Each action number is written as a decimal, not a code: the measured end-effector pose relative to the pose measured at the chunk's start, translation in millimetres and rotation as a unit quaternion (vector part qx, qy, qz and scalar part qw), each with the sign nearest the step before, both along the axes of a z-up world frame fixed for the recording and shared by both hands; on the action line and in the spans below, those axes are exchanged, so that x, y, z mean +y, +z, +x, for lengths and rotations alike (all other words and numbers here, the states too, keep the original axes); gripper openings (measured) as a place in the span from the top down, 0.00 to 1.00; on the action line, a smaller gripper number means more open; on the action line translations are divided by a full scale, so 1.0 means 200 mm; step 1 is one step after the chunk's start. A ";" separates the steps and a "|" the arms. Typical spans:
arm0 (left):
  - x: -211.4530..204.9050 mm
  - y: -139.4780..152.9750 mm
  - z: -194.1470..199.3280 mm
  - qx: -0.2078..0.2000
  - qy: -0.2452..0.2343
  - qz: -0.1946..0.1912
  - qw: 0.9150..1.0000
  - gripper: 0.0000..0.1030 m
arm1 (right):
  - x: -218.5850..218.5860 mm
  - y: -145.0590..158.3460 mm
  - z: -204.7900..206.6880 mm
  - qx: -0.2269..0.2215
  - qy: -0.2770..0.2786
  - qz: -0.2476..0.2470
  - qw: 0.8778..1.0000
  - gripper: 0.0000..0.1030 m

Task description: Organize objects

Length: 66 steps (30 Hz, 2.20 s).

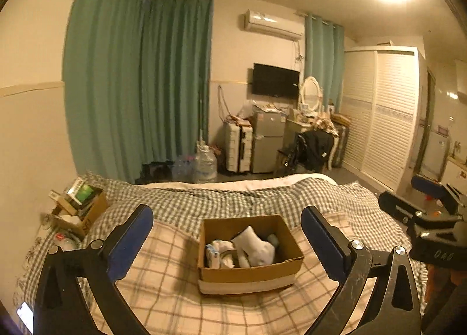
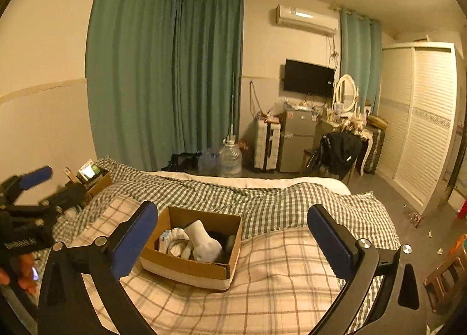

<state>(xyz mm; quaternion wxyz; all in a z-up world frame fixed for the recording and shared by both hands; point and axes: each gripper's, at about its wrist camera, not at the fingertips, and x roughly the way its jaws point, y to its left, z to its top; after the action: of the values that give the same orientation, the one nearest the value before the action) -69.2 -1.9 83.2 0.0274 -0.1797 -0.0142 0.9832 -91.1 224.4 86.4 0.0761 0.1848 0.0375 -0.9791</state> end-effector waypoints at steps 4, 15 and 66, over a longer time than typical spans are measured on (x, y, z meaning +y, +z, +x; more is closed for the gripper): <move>-0.03 -0.14 0.05 0.013 0.028 0.003 1.000 0.00 | -0.01 -0.19 0.03 0.013 -0.008 -0.004 1.000 0.00; -0.05 -0.51 -0.01 -0.026 0.048 -0.003 0.998 0.00 | -0.08 -0.58 -0.12 -0.034 -0.008 0.008 0.999 0.00; 0.01 -0.54 0.01 -0.043 0.030 -0.004 0.999 0.00 | -0.08 -0.61 -0.10 -0.045 -0.012 -0.004 0.999 0.00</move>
<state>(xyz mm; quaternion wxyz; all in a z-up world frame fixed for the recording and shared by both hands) -68.1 0.9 -24.4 -0.0032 -0.2217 -0.0172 0.9750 -110.7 207.5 -36.6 0.0670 0.2284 0.0282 -0.9709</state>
